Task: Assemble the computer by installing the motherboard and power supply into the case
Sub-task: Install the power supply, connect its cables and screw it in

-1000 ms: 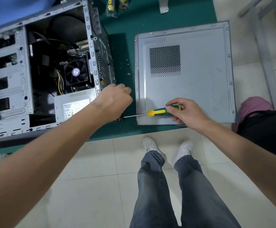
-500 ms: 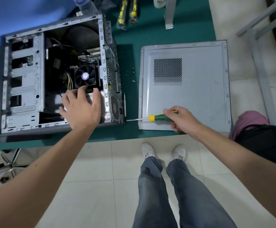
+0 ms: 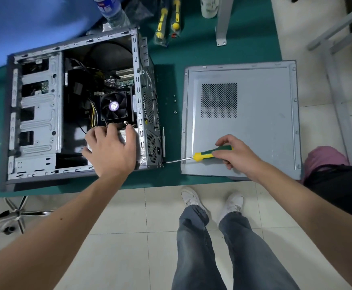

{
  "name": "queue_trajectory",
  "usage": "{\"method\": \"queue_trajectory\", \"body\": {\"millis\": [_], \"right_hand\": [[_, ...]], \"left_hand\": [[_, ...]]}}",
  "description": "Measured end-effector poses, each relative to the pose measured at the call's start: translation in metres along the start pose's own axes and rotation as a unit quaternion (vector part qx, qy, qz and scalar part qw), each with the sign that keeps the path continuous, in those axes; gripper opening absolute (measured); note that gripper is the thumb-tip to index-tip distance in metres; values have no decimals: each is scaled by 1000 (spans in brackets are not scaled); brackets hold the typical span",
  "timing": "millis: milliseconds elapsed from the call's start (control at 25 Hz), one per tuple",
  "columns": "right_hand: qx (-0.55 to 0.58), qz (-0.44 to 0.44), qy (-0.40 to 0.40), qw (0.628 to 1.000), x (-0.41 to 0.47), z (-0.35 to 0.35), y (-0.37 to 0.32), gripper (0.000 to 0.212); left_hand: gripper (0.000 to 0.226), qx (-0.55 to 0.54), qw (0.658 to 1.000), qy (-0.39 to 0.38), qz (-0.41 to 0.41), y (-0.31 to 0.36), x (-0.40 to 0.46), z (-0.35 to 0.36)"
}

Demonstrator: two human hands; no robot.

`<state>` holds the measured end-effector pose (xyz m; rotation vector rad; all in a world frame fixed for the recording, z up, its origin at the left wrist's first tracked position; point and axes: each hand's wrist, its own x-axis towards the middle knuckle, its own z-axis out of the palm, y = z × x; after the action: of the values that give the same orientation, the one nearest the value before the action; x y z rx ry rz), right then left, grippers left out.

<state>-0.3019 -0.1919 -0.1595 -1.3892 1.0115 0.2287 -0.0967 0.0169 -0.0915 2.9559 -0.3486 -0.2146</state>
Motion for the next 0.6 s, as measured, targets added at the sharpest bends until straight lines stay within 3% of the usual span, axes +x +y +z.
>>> {"method": "queue_trajectory", "body": {"millis": [160, 280, 360, 480, 520, 600], "right_hand": [[-73, 27, 18, 997, 4, 4, -4, 36], [7, 13, -2, 1000, 9, 2, -5, 10], [49, -3, 6, 999, 8, 2, -3, 10], [-51, 28, 11, 998, 7, 5, 0, 34], [-67, 34, 2, 997, 6, 6, 0, 35], [1, 25, -22, 999, 6, 4, 2, 15]], "left_hand": [[49, -5, 1000, 6, 4, 2, 2, 0], [48, -8, 1000, 9, 4, 2, 3, 0], [49, -5, 1000, 8, 6, 0, 3, 0], [49, -7, 1000, 12, 7, 1, 5, 1], [49, -7, 1000, 12, 8, 2, 5, 1], [49, -10, 1000, 11, 4, 2, 5, 1]]}}
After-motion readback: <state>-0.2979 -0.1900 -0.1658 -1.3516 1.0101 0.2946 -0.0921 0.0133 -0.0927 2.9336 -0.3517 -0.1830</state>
